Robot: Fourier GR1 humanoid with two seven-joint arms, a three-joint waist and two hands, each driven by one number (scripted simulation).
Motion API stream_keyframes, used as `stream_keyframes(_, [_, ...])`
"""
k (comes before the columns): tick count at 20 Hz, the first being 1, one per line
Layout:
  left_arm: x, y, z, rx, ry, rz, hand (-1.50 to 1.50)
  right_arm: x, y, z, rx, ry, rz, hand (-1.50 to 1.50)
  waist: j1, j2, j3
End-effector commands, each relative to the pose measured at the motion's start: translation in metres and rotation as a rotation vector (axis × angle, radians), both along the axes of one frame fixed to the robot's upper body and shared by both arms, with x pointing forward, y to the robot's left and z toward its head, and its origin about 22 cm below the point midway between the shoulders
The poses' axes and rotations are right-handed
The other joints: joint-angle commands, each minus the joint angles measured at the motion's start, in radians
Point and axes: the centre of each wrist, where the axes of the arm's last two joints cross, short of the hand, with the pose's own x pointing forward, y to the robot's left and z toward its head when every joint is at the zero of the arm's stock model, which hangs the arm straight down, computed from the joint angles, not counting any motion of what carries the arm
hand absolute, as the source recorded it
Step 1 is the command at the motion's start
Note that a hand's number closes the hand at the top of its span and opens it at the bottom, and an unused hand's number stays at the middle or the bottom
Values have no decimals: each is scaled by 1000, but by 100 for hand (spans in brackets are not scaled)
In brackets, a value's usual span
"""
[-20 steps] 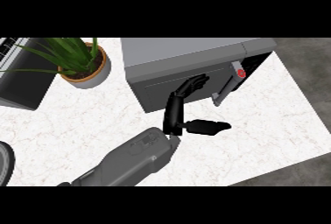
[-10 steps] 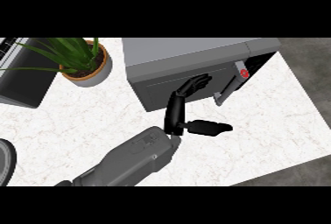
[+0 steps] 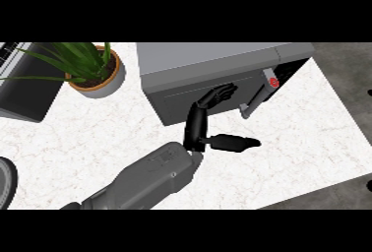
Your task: Pick up the milk, place it into the microwave and close the microwave
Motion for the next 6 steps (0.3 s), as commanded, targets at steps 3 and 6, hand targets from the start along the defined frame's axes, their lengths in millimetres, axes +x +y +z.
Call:
stream_keyframes(3, [28, 8, 12, -4, 17, 114, -150, 9, -11, -1, 55, 26, 23, -150, -10, 11, 0])
stream_keyframes(6, [28, 7, 13, -20, 10, 105, -150, 14, -11, 2, 60, 37, 48, -150, -10, 8, -3])
